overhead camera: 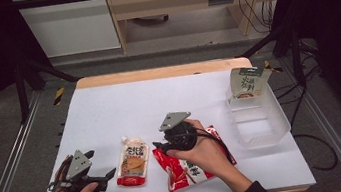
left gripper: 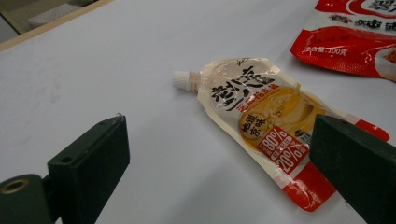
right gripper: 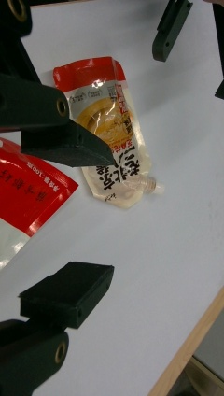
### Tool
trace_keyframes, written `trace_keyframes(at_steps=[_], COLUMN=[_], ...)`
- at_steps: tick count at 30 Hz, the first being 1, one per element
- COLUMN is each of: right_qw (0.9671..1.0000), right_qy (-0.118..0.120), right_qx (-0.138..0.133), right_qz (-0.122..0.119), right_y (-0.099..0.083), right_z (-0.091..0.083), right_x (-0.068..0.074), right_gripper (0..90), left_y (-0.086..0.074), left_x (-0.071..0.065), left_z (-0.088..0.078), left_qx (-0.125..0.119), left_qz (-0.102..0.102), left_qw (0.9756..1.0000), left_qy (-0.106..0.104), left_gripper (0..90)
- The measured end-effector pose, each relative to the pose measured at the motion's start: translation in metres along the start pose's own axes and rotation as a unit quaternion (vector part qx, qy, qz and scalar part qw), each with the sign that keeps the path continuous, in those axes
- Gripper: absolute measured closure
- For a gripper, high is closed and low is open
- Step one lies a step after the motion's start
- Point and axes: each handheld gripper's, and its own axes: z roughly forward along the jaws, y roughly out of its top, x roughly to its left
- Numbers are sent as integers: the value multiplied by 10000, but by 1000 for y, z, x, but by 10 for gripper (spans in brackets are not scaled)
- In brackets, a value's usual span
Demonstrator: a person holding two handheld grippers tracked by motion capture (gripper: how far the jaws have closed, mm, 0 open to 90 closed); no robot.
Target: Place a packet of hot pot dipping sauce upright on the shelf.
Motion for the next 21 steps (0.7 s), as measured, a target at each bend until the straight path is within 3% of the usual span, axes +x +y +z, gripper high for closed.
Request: trace_keyframes(at_steps=[1, 11, 13, 21], right_qw=[10000, 9998, 9996, 9982], right_qy=[9, 114, 160, 279], right_qx=[11, 131, 155, 362], right_qz=[-10, 117, 187, 390], right_y=[0, -1, -4, -4], right_z=[3, 27, 39, 77], right_x=[0, 1, 1, 4], right_gripper=[419, 496, 524, 570], left_y=[0, 1, 1, 1], left_x=[-2, -12, -12, -10], left_z=[1, 13, 14, 15], left_qx=[72, 305, 387, 385], left_qz=[116, 241, 303, 234], left_qw=[9999, 9991, 9986, 9989], left_qy=[-25, -193, -198, -114], left_gripper=[52, 65, 69, 70])
